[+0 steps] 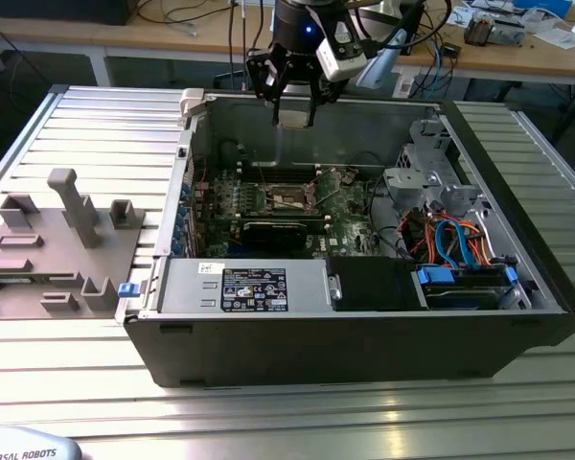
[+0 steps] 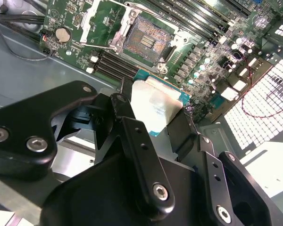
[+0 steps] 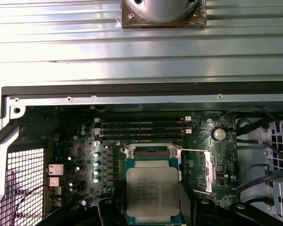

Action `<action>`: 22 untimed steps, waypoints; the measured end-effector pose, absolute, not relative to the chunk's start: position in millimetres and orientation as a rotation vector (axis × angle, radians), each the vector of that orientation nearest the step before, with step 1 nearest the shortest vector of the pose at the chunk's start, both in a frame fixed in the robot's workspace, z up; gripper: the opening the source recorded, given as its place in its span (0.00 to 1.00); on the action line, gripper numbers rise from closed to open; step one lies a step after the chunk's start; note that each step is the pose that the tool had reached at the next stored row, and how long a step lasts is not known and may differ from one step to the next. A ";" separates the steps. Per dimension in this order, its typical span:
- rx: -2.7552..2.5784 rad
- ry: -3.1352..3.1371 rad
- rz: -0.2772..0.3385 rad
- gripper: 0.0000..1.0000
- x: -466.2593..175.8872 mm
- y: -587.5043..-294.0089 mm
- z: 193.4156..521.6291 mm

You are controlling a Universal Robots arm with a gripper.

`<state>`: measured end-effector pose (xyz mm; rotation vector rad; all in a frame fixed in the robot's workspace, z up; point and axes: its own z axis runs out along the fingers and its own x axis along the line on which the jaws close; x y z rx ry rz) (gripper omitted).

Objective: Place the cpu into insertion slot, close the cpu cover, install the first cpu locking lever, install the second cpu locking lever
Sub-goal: 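Place the cpu into insertion slot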

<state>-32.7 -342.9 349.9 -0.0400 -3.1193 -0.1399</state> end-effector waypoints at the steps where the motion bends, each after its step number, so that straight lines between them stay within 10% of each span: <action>1: -0.040 -3.119 -0.140 0.54 -32.8 -342.9 349.8; 22: -0.040 -3.119 -0.140 0.54 -34.8 -342.9 346.2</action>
